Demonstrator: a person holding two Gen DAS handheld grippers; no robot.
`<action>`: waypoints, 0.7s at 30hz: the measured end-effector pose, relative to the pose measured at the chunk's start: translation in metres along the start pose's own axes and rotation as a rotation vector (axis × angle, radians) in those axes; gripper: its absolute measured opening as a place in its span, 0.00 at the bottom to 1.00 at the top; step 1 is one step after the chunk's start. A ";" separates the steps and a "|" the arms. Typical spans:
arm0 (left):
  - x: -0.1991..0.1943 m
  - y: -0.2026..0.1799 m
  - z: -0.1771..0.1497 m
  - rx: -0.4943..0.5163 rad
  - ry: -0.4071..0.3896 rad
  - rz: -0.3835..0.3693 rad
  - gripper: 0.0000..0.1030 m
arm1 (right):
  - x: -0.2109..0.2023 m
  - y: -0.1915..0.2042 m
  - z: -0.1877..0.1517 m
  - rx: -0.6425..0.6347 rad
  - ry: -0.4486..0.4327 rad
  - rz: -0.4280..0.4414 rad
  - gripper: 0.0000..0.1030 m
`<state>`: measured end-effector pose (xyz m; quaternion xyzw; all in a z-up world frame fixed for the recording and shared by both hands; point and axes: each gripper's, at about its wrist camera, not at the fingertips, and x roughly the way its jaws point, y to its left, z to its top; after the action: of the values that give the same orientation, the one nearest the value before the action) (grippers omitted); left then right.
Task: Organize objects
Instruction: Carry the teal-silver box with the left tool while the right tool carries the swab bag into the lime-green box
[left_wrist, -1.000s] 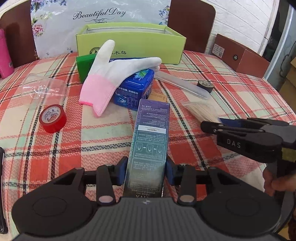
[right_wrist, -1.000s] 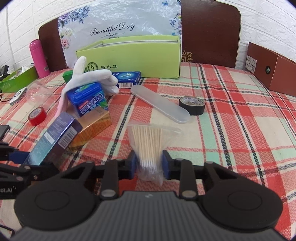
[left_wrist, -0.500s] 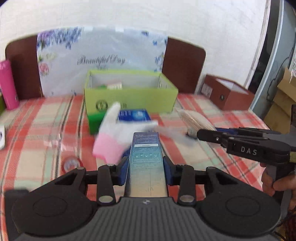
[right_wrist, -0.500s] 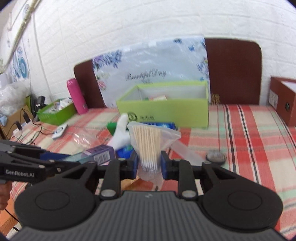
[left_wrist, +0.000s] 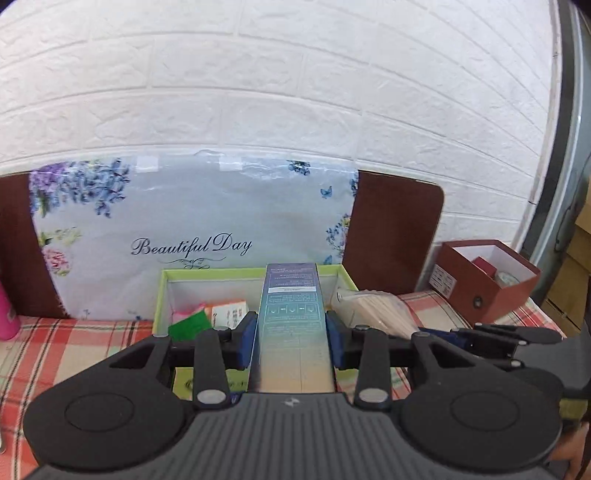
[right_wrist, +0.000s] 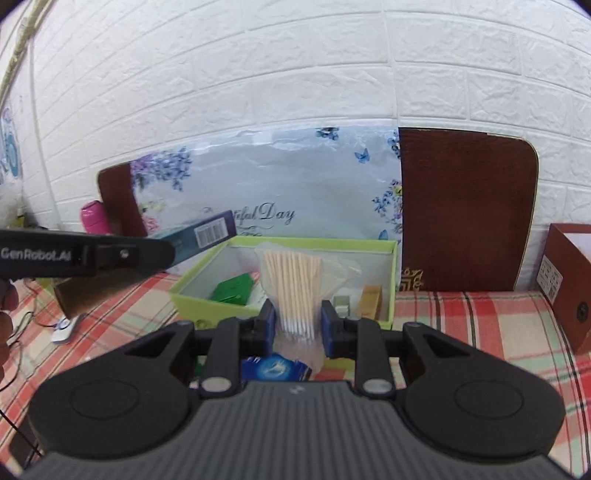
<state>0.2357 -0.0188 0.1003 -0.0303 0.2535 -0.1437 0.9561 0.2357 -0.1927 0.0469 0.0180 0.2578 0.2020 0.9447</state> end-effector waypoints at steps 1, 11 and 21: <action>0.013 0.001 0.003 -0.006 0.009 0.005 0.40 | 0.011 -0.004 0.003 0.003 0.002 0.001 0.23; 0.121 0.025 0.003 -0.048 0.095 0.053 0.40 | 0.110 -0.024 0.008 -0.050 0.061 -0.053 0.23; 0.129 0.038 -0.001 -0.056 0.032 0.117 0.87 | 0.136 -0.028 -0.009 -0.130 0.016 -0.085 0.86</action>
<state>0.3525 -0.0196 0.0333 -0.0399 0.2740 -0.0808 0.9575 0.3489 -0.1657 -0.0298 -0.0558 0.2523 0.1781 0.9495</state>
